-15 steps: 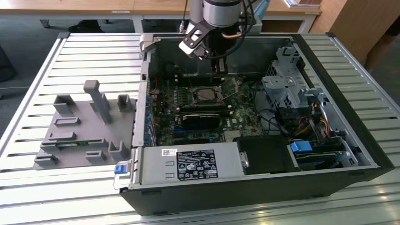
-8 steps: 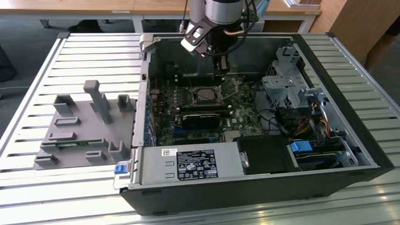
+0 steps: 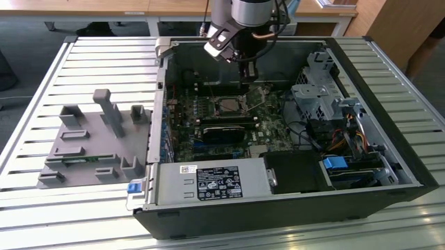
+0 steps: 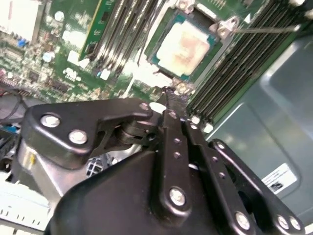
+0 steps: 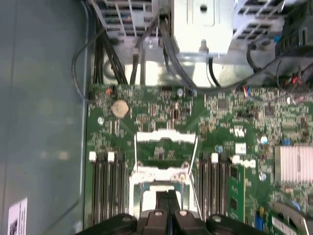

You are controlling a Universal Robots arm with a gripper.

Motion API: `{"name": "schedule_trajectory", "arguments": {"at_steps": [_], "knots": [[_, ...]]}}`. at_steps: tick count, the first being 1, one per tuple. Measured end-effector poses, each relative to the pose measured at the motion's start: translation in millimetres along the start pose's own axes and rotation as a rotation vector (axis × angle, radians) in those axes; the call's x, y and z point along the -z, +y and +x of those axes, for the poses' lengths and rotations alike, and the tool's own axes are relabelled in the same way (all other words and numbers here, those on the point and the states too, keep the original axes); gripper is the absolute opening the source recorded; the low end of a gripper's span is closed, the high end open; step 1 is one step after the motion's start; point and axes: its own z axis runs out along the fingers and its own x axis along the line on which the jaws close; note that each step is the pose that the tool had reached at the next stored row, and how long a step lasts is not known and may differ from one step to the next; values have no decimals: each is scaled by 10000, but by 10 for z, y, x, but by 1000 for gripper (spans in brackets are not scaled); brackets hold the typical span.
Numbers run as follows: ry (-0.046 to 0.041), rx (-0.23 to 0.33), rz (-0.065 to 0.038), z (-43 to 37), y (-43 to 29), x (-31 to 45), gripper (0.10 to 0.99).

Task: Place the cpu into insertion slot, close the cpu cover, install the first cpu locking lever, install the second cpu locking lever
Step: 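Close the cpu cover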

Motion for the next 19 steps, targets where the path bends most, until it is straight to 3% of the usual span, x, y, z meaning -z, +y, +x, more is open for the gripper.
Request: {"name": "schedule_trajectory", "arguments": {"at_steps": [7,15,19], "knots": [[1,3,0,1,61,-3,106],[6,2,0,1,68,-4,106],[17,-1,1,1,106,-6,106]]}}
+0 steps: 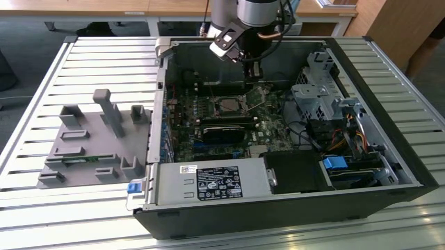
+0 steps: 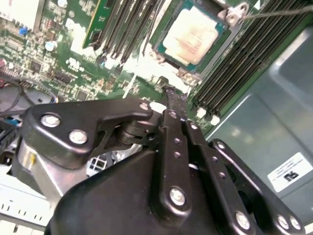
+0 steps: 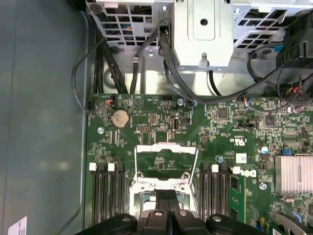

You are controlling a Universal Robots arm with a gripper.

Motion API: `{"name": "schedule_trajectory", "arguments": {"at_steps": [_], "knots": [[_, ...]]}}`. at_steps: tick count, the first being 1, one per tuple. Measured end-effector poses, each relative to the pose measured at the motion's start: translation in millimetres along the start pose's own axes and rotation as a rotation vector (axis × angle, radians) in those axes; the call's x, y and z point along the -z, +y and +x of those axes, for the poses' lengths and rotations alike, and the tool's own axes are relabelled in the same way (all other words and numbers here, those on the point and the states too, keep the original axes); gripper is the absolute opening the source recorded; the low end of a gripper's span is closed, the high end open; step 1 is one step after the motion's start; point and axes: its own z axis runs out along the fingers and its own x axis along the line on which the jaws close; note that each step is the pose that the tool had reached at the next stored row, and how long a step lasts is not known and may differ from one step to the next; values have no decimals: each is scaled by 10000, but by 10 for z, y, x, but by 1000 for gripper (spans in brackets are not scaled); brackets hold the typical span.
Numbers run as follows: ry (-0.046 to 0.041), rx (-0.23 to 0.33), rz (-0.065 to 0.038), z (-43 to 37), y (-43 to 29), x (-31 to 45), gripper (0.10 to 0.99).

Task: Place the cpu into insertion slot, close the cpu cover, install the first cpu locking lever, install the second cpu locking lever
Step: 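Close the cpu cover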

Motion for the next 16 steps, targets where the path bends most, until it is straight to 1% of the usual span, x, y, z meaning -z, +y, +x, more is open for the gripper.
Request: {"name": "schedule_trajectory", "arguments": {"at_steps": [4,11,14,16], "knots": [[16,1,0,1,67,-4,106],[14,1,1,4,139,-9,106],[17,0,23,5,216,-17,106],[18,1,25,6,243,-20,106]]}}
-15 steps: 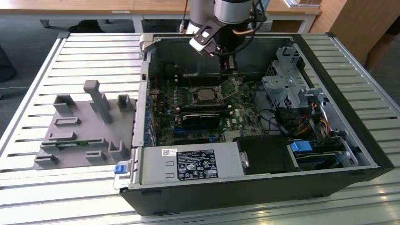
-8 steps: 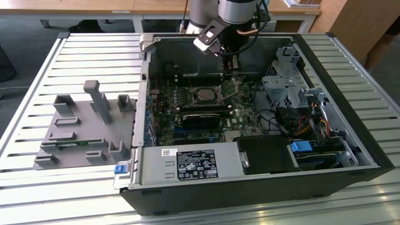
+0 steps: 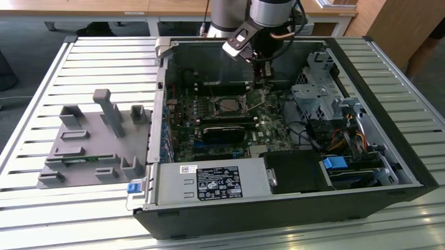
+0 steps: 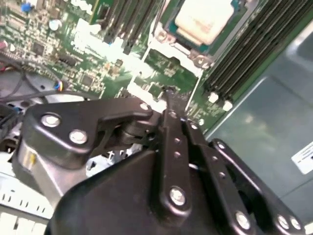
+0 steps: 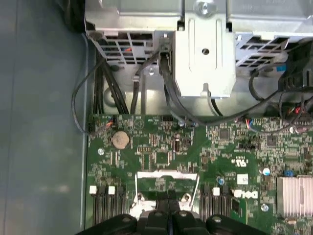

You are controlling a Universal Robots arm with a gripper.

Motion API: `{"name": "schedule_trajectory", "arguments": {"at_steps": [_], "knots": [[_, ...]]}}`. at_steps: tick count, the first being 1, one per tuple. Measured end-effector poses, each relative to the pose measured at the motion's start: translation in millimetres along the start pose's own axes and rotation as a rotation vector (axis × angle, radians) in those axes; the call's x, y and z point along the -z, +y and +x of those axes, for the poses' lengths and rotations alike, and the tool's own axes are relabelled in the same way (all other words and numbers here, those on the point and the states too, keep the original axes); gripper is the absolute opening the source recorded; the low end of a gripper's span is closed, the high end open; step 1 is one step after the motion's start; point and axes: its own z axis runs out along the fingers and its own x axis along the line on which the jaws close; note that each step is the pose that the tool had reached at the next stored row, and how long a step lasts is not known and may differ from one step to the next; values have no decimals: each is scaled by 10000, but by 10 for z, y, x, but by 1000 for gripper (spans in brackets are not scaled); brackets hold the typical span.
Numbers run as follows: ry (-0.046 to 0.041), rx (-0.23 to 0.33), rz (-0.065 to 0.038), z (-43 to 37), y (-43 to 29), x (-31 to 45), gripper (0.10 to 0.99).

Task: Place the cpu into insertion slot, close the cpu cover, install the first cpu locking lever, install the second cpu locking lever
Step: 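Close the cpu cover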

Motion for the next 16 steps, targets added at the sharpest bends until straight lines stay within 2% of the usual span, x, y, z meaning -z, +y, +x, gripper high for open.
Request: {"name": "schedule_trajectory", "arguments": {"at_steps": [4,10,13,16], "knots": [[5,66,0,0,46,-10,106],[11,158,18,-24,49,-66,106],[11,191,75,-24,83,-87,106],[11,203,86,-23,125,-96,106]]}}
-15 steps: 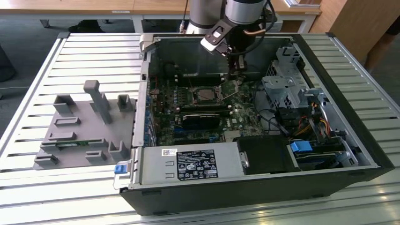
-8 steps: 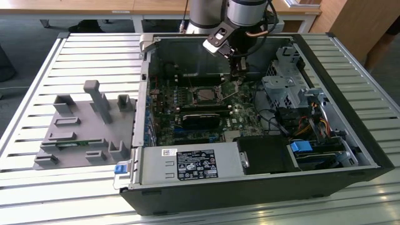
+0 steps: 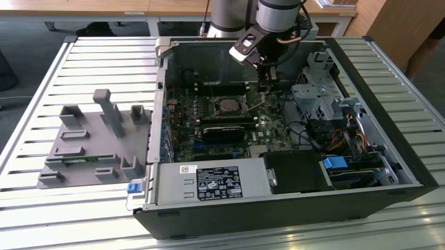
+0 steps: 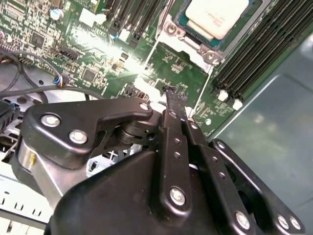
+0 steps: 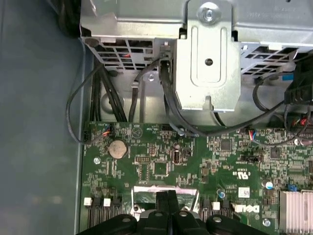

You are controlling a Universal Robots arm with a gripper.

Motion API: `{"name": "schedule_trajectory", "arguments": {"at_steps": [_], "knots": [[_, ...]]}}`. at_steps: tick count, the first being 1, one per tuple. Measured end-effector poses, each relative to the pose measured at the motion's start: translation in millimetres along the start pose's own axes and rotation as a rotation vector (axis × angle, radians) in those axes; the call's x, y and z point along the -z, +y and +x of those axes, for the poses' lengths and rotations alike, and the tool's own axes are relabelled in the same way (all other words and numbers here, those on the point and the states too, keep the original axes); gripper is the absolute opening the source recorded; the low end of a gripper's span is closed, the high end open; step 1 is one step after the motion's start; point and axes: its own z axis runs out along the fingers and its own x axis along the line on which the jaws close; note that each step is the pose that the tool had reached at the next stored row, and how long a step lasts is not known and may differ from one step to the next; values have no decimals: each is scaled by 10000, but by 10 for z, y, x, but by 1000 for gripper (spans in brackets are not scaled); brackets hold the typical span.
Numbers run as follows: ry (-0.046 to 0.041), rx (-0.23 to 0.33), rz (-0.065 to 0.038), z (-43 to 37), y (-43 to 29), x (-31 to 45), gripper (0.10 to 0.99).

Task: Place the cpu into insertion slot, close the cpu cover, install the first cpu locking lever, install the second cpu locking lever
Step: 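Close the cpu cover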

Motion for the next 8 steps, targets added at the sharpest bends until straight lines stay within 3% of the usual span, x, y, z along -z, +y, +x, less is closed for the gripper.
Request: {"name": "schedule_trajectory", "arguments": {"at_steps": [8], "knots": [[2,1,-1,21,56,-14,106]]}}
